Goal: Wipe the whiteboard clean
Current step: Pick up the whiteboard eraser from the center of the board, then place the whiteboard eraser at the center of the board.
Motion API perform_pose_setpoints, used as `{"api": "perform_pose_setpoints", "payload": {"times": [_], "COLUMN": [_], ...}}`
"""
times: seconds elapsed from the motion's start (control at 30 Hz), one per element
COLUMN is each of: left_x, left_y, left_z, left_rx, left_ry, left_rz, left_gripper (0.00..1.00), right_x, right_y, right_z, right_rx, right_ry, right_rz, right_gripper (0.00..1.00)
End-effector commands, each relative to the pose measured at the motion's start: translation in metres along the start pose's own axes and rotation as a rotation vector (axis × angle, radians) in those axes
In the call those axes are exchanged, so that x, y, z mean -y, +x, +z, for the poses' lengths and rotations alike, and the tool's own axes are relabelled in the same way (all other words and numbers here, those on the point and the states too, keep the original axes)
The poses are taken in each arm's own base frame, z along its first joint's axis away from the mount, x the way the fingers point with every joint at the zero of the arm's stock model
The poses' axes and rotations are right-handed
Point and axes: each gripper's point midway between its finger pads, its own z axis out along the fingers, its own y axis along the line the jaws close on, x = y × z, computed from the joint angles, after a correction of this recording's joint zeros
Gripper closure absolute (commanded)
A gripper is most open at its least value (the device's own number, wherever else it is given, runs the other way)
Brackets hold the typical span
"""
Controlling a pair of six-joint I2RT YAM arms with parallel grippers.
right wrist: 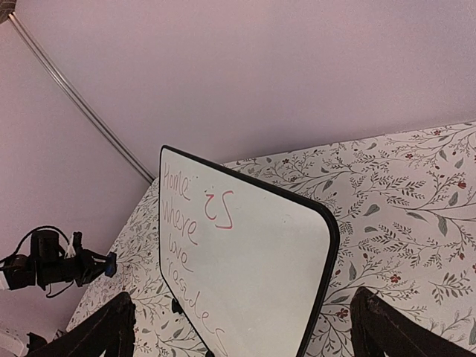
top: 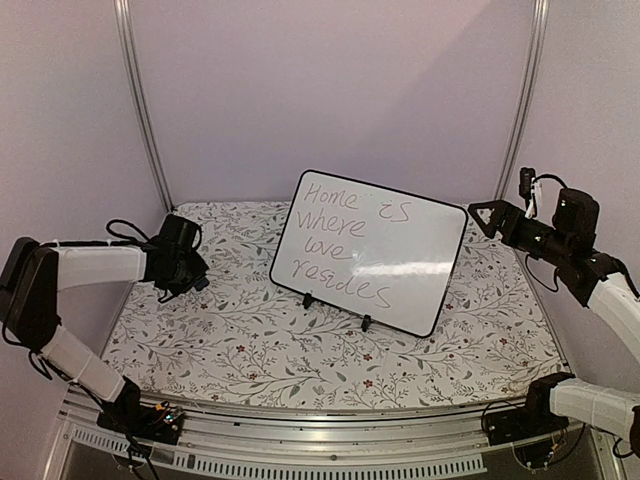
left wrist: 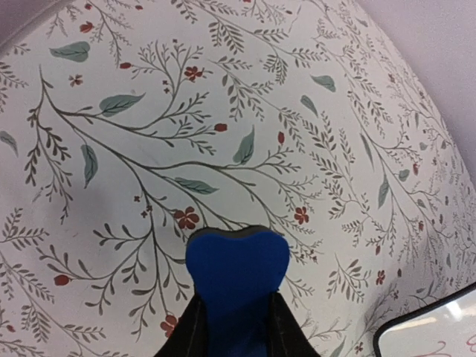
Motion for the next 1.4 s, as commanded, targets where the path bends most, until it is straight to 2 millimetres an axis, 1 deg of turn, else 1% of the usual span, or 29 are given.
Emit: {"api": "perform_pose_setpoints", "payload": {"times": [0.0, 0.17, 0.23, 0.3, 0.4, 0.47, 0.7, 0.8, 1.03, 1.13, 1.3, 1.37], "left_x": [0.043, 0.074, 0.092, 0.102, 0.116, 0.130, 0.150, 0.157, 0.171, 0.174, 0.180, 0.183], "left_y": [-0.006, -0.003, -0.008, -0.009, -0.010, -0.004, 0.007, 0.009, 0.024, 0.027, 0.036, 0.039], "left_z": [-0.016, -0.040, -0.058, -0.073, -0.093, -0.112, -0.164, -0.175, -0.198, -0.206, -0.213, -0.213], "left_rx": [-0.003, 0.004, 0.037, 0.050, 0.070, 0.061, 0.081, 0.085, 0.069, 0.070, 0.069, 0.062], "left_ry": [0.206, 0.384, 0.496, 0.566, 0.660, 0.775, 1.060, 1.103, 1.212, 1.242, 1.274, 1.271], "left_rz": [0.092, 0.160, 0.171, 0.189, 0.226, 0.272, 0.358, 0.395, 0.483, 0.511, 0.586, 0.616], "left_gripper": [0.85, 0.85, 0.84, 0.86, 0.86, 0.86, 0.86, 0.86, 0.84, 0.78, 0.78, 0.78], "right_x": [-0.005, -0.004, -0.004, -0.004, -0.004, -0.003, -0.003, -0.004, -0.006, -0.006, -0.006, -0.006], "right_y": [-0.011, -0.010, -0.010, -0.009, -0.009, -0.008, -0.009, -0.010, -0.012, -0.012, -0.014, -0.015], "right_z": [-0.002, -0.003, -0.003, -0.003, -0.004, -0.004, -0.004, -0.005, -0.005, -0.006, -0.005, -0.005], "right_rx": [0.028, 0.027, 0.028, 0.027, 0.028, 0.028, 0.031, 0.032, 0.034, 0.034, 0.035, 0.034], "right_ry": [-0.013, -0.009, -0.007, -0.007, -0.005, -0.001, -0.004, -0.006, -0.008, -0.006, -0.003, -0.003], "right_rz": [-0.012, -0.009, -0.009, -0.010, -0.011, -0.012, -0.011, -0.012, -0.016, -0.019, -0.022, -0.022], "right_gripper": [0.01, 0.01, 0.01, 0.01, 0.01, 0.01, 0.01, 0.01, 0.01, 0.01, 0.01, 0.01]}}
